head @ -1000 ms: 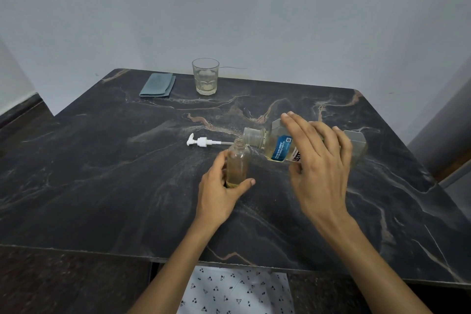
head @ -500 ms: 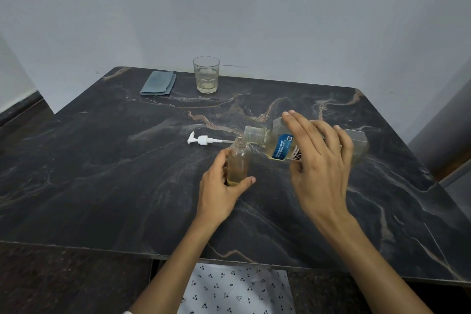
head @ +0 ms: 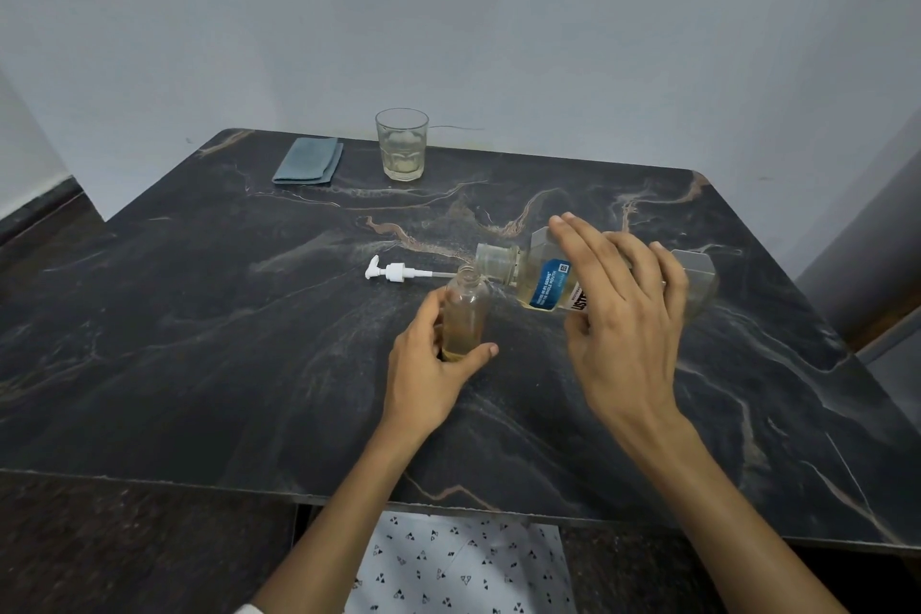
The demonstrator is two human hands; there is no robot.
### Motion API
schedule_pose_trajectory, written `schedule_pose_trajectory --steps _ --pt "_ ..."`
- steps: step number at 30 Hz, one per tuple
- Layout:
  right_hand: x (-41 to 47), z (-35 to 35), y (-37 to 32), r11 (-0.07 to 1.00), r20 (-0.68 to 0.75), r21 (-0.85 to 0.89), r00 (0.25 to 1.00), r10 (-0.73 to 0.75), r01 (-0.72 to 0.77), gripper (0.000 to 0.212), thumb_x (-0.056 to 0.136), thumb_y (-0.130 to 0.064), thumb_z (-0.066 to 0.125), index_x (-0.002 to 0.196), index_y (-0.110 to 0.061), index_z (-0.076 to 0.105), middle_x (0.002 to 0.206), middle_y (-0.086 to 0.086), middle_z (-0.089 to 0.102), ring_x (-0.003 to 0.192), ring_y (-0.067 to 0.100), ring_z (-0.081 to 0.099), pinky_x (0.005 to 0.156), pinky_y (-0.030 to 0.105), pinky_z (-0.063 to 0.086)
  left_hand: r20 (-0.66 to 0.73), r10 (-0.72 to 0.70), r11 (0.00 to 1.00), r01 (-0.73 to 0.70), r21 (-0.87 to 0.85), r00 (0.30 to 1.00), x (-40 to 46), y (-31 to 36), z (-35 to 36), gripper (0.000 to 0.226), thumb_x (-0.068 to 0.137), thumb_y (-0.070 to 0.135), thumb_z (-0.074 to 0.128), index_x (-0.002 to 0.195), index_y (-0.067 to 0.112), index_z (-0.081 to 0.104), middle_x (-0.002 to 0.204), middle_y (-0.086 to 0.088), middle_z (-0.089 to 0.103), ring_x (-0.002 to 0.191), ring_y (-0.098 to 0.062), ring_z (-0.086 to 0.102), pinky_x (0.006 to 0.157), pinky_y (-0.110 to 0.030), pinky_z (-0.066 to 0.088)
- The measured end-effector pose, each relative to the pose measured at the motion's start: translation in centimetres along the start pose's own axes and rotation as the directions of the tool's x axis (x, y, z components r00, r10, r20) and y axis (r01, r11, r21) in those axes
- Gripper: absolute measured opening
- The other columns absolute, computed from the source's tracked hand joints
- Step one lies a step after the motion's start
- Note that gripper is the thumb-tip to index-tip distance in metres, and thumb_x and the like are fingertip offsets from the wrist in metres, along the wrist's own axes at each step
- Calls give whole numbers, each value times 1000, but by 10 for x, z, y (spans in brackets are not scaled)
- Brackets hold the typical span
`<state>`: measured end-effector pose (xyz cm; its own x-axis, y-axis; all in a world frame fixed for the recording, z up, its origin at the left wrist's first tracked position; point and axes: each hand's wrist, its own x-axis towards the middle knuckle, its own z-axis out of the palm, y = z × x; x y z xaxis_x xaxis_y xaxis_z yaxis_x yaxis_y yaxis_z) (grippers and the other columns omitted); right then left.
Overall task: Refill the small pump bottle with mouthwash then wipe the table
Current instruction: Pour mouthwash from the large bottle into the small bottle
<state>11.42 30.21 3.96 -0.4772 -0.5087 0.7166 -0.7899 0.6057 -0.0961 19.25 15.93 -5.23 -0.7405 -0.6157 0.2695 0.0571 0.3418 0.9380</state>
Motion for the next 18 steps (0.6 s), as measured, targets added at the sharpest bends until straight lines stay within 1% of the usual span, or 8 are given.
schedule_pose_trajectory --steps 3,7,9,11,13,18 --pt "0 -1 0 1000 -6 -3 1000 -2 2 89 57 20 69 136 -15 49 133 0 56 116 19 40 105 36 20 1 1 1000 -1 -12 1000 0 0 0 62 69 23 83 121 30 50 106 23 62 102 -1 64 88 -28 55" --pt "0 -1 0 1000 -4 -5 1000 -3 3 89 57 20 71 136 -14 50 133 0 56 116 19 40 105 35 20 -2 1 1000 -1 -11 1000 0 1 0 61 69 24 83 118 36 50 103 27 62 100 2 63 87 -25 54" --pt "0 -1 0 1000 0 -4 1000 -3 3 89 56 20 71 136 -14 50 133 0 56 116 19 40 105 35 20 -5 0 1000 0 -10 1000 0 1 0 61 68 24 83 115 42 49 103 27 62 101 2 63 87 -26 54" --pt "0 -1 -1 1000 1 -3 1000 -4 4 89 56 19 71 135 -14 51 133 0 56 116 19 40 105 35 20 -4 -3 1000 3 -9 1000 0 1 0 61 68 24 83 114 43 48 105 25 62 102 -2 64 89 -30 54" --pt "0 -1 0 1000 -1 -5 1000 -6 6 89 56 19 72 135 -14 51 133 1 56 116 19 40 105 36 20 -2 -1 1000 1 -11 1000 0 2 0 61 68 24 83 114 43 48 106 23 62 102 -3 64 89 -31 55" --pt "0 -1 0 1000 -5 -5 1000 -8 8 88 56 18 71 135 -14 50 134 0 56 116 19 40 106 36 20 -2 1 1000 -1 -11 1000 0 2 0 62 68 24 83 118 36 49 105 25 61 101 -1 64 88 -28 55"
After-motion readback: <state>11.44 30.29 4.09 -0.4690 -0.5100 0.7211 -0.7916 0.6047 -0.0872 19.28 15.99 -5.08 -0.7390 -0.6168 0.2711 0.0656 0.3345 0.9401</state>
